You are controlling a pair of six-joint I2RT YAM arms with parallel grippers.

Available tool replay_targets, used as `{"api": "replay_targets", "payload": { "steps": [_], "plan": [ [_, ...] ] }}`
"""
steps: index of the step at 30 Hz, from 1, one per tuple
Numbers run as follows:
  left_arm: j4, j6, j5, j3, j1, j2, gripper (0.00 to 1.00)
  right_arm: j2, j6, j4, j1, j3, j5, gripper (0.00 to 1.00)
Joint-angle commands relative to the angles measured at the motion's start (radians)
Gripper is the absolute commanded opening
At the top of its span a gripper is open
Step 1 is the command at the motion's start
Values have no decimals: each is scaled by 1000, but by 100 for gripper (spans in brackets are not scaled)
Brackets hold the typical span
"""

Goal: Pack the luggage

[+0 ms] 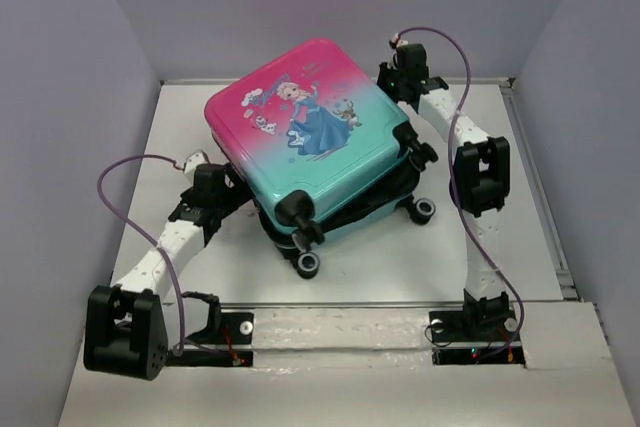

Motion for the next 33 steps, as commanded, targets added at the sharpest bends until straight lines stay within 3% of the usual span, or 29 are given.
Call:
{"api": "replay_targets", "payload": {
  "steps": [1,3,4,6,9,12,13,15,16,18,20,22,24,28,33],
  "plan": [
    [-110,-72,212,49,-197,-189,99,141,23,-186,124,393,-234,30],
    [-185,-25,-2,186,-197,-255,99,152,32,-247,95,489,-175,45],
    [-228,-2,-63,230,-195,-310,99,116,37,-248,85,478,-149,60],
    [-238,66,-187,354,-195,-348,99,71,42,-244,53,442,-92,69],
    [-210,101,-229,454,-195,-351,99,-41,34,-244,35,391,-7,81],
    [-150,115,-192,573,-193,-291,99,-172,-7,-244,24,319,92,85],
    [-120,127,-168,597,-193,-236,99,-212,-24,-244,24,270,117,84],
    [-103,130,-120,670,-169,-163,99,-347,-24,-240,24,195,148,62],
    [-87,130,-94,699,-151,-82,99,-402,-17,-235,24,82,151,29],
    [-63,127,-51,747,-115,-2,99,-533,5,-162,24,-104,162,7],
    [-55,109,33,824,-37,124,99,-755,40,-53,33,-423,160,7],
    [-41,94,148,891,18,207,99,-884,77,-7,44,-616,162,7],
    [-89,94,216,992,79,391,99,-1039,115,12,44,-847,192,7],
    [-170,136,256,1152,132,551,99,-1249,160,-5,53,-1115,232,7],
    [-250,179,282,1321,165,756,99,-1424,196,-59,53,-1263,290,7]
  ]
}}
